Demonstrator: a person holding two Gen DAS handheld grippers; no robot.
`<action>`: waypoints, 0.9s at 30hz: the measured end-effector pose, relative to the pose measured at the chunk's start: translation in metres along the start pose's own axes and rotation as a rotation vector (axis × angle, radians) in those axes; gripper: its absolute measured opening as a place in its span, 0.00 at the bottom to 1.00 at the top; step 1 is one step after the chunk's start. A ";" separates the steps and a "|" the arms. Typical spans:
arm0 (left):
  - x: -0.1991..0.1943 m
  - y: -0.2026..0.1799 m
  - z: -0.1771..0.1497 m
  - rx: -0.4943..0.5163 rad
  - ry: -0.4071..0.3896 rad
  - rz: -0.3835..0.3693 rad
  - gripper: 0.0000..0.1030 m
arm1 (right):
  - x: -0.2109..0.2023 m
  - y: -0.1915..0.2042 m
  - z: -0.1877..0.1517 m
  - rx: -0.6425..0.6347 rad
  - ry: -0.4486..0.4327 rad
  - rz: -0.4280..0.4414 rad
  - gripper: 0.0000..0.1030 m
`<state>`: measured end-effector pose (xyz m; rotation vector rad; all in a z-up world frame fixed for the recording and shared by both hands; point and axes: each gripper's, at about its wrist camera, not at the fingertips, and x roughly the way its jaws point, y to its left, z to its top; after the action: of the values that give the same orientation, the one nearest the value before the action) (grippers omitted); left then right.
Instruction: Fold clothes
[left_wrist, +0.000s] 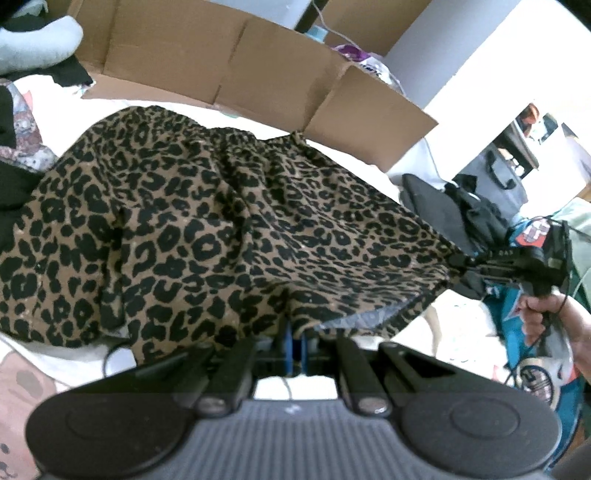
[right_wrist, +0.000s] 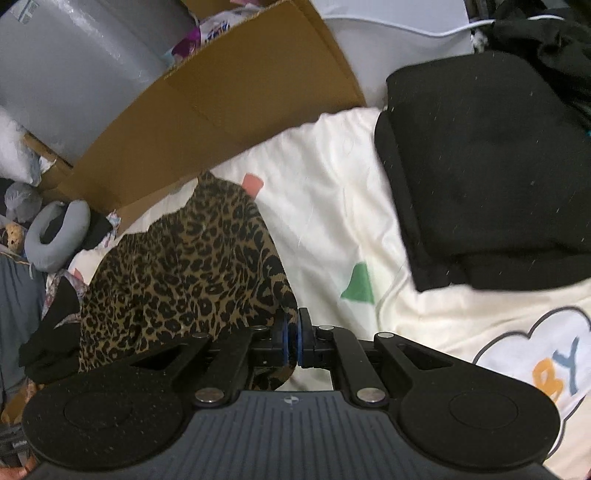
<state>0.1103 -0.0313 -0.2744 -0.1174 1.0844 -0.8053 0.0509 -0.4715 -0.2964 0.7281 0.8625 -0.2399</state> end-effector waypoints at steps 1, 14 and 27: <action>0.001 -0.002 -0.002 -0.004 0.002 -0.006 0.04 | -0.002 0.000 0.002 -0.005 -0.004 -0.004 0.02; 0.023 -0.011 -0.020 0.000 0.071 -0.019 0.04 | -0.011 -0.015 0.005 -0.028 -0.010 -0.045 0.02; 0.060 -0.006 -0.032 -0.029 0.180 0.022 0.04 | 0.016 -0.035 -0.003 -0.001 0.019 -0.093 0.02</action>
<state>0.0938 -0.0638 -0.3320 -0.0578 1.2657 -0.7914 0.0426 -0.4935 -0.3271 0.6916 0.9158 -0.3157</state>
